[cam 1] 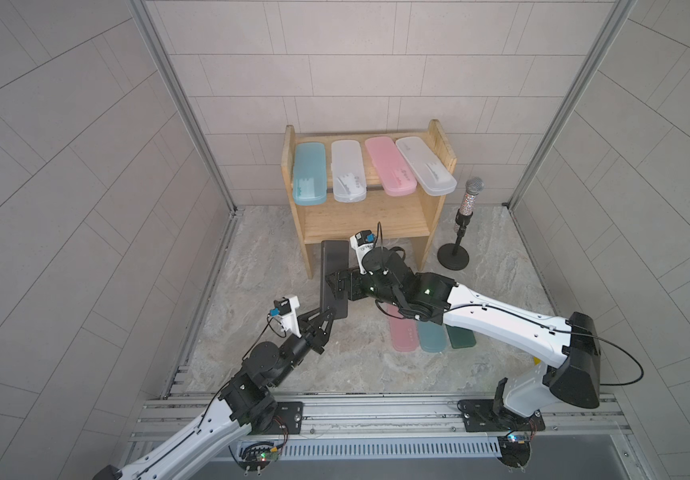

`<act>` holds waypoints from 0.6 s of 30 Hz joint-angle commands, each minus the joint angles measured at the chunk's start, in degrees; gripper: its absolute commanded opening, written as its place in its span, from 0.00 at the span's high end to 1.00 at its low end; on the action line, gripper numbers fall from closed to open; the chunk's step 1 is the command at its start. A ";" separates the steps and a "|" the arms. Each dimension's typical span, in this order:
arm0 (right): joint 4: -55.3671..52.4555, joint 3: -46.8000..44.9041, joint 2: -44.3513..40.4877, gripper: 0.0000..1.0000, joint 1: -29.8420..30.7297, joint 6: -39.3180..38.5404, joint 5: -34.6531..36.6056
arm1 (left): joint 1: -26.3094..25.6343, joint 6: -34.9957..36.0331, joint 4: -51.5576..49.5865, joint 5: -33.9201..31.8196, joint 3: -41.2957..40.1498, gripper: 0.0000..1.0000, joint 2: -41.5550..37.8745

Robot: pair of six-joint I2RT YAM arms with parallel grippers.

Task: Remove the pencil cases from the shelf
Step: Place the pencil case at the center of the board.

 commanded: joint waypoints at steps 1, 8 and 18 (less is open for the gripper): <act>-0.99 1.21 0.93 0.00 0.35 -0.52 1.02 | -0.28 1.55 1.73 0.09 0.16 1.00 -1.31; -0.21 1.97 2.26 0.00 0.77 -0.34 -0.54 | -0.28 1.55 1.28 -0.17 -0.01 1.00 -1.78; 1.41 1.42 2.59 0.00 1.33 0.36 -1.27 | -0.27 1.46 0.97 -0.18 -0.19 1.00 -2.30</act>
